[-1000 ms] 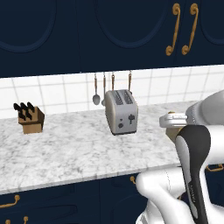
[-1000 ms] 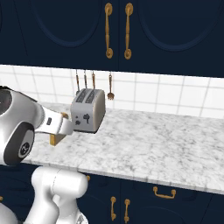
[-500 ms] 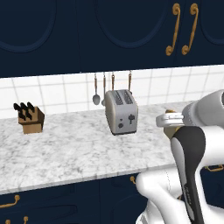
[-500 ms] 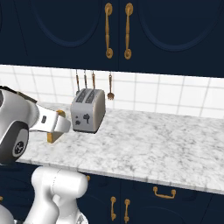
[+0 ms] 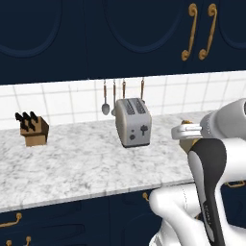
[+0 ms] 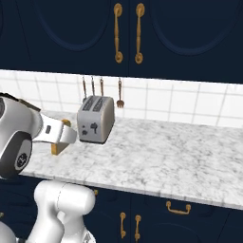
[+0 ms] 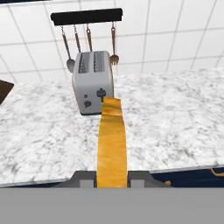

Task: Start the toaster. Once the lever pops up, take the bread to the plate on the dining counter.

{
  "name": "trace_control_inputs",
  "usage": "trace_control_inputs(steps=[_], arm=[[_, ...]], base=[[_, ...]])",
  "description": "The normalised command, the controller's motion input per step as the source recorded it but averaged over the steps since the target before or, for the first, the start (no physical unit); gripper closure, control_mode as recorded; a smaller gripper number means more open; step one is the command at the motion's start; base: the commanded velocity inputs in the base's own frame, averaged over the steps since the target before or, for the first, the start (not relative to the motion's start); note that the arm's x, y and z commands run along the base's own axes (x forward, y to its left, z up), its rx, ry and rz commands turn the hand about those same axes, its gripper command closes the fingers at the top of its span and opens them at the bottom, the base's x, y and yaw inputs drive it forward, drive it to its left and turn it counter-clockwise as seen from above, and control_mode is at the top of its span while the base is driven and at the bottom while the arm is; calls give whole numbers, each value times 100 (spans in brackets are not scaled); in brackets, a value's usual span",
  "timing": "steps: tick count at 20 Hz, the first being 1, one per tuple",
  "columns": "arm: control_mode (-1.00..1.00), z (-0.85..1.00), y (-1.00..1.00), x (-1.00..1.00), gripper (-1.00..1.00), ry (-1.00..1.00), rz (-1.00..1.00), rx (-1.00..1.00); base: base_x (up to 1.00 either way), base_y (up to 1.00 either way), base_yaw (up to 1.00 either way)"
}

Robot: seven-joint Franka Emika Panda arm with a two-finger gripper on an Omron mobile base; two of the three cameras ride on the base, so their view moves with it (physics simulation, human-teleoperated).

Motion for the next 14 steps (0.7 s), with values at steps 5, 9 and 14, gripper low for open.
trace_control_inputs(steps=[5,9,14], arm=[[100,0,0,0,100,0,0,0],[100,0,0,0,100,0,0,0],[100,0,0,0,100,0,0,0]], base=[[-84,0,13],[-53,0,67],[-29,2,80]])
